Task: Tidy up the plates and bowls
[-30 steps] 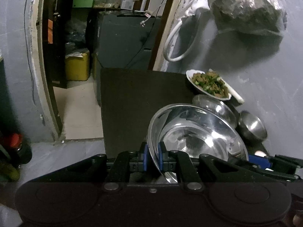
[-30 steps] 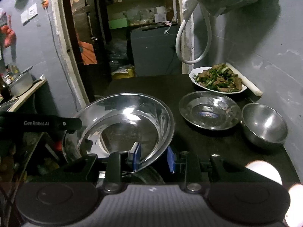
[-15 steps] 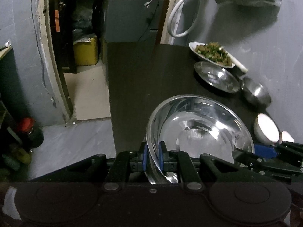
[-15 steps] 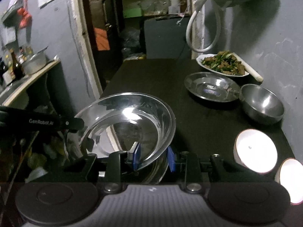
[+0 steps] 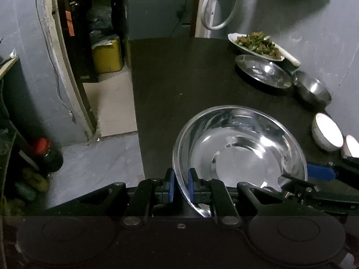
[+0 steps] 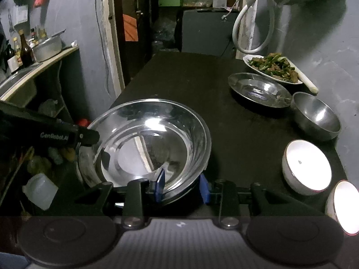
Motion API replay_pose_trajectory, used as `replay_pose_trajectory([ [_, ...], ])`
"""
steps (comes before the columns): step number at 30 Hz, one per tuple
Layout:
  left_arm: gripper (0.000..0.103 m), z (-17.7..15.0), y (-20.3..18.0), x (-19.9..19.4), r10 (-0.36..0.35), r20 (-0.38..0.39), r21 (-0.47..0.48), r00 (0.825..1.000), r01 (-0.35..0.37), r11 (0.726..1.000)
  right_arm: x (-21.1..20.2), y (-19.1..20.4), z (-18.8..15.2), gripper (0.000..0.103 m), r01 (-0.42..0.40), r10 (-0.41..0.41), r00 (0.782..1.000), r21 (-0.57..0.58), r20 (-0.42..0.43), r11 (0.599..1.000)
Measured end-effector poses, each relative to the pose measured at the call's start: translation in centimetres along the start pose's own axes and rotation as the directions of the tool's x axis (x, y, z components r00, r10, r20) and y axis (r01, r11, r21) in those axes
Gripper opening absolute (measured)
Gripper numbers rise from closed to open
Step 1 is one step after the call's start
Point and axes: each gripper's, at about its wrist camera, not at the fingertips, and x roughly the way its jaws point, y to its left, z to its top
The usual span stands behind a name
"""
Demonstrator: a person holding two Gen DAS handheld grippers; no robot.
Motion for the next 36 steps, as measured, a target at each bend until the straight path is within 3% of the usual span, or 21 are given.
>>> replay_pose_trajectory([
  [5, 0.015, -0.2, -0.4, 0.2, 0.02, -0.012, 0.036, 1.0, -0.02, 0.999, 0.0, 0.4, -0.1, 0.043, 0.003, -0.003, 1.0, -0.009, 0.001, 1.0],
  [11, 0.018, -0.3, 0.0, 0.0, 0.01, -0.015, 0.015, 1.0, -0.01, 1.0, 0.1, 0.6, -0.3, 0.049, 0.001, -0.001, 1.0, -0.017, 0.003, 1.0],
  [15, 0.037, -0.2, 0.1, -0.3, 0.006, -0.01, -0.005, 1.0, -0.007, 1.0, 0.1, 0.6, -0.4, 0.055, -0.009, 0.009, 1.0, -0.008, -0.005, 1.0],
  [17, 0.046, -0.1, 0.3, -0.6, 0.001, -0.003, -0.015, 1.0, -0.001, 1.0, -0.2, 0.8, -0.5, 0.066, -0.01, 0.01, 1.0, -0.012, 0.012, 1.0],
  [24, 0.088, 1.3, 0.9, -2.2, -0.02, 0.062, -0.06, 0.998, 0.024, 0.998, -1.4, 0.4, -0.1, 0.088, -0.007, 0.006, 0.998, 0.027, 0.06, 1.0],
  [28, 0.099, 3.1, 1.2, -2.5, -0.018, 0.089, -0.084, 0.996, 0.026, 0.996, -2.3, -0.7, 0.5, 0.1, -0.001, -0.009, 0.995, 0.092, 0.103, 0.996],
  [36, 0.102, 8.4, 1.4, -1.0, -0.017, 0.116, -0.056, 0.993, 0.024, 0.998, -2.5, -3.3, 2.7, 0.103, 0.027, -0.056, 0.988, 0.194, 0.146, 0.981],
])
